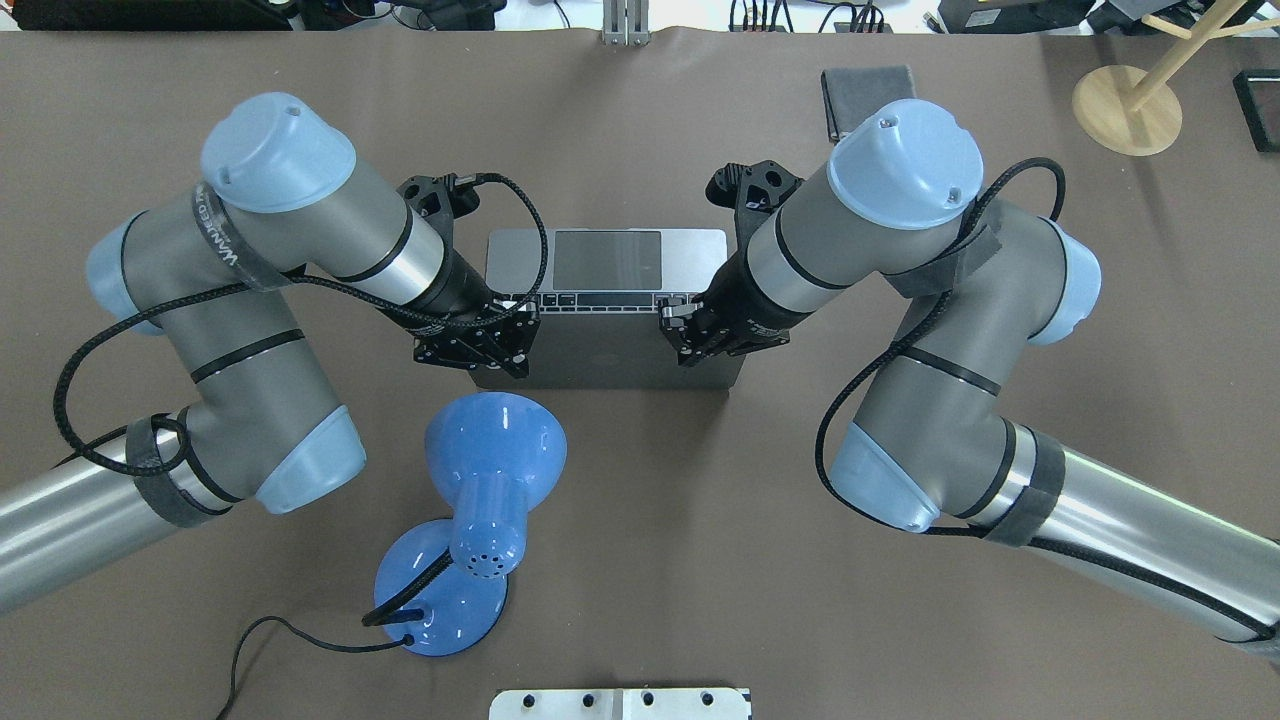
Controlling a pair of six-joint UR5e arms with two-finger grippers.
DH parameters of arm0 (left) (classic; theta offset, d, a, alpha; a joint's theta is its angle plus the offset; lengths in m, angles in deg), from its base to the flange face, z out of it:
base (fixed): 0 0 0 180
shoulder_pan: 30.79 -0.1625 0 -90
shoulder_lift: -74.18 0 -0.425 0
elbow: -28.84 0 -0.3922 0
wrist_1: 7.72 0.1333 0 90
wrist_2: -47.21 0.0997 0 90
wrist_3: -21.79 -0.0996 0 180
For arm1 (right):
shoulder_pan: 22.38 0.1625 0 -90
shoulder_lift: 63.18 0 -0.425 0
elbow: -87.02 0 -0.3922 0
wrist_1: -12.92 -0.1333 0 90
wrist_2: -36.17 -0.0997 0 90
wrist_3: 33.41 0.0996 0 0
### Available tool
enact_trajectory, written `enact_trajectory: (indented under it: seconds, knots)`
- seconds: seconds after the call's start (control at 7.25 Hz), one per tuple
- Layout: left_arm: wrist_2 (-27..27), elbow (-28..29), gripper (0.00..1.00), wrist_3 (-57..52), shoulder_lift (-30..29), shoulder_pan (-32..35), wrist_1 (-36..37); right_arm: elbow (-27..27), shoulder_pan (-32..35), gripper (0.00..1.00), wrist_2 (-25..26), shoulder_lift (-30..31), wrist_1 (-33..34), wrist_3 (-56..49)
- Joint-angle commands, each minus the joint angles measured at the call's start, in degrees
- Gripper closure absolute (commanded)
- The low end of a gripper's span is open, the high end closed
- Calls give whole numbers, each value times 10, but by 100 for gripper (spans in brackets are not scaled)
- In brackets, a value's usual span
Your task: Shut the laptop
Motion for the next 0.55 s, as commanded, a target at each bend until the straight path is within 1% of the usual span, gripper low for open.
enact_trajectory:
  seconds: [0.0,0.14,0.28,0.41]
  knots:
    - [40,42,100,0,-35,23,-10,93,22,100,3,-32,-85,5]
    - [42,83,100,1,-44,33,-48,129,33,100,3,-56,-93,5]
    - [42,126,100,0,-53,34,-83,149,39,100,3,-70,-93,4]
    - [43,167,100,0,-71,33,-104,176,44,100,3,-89,-94,2]
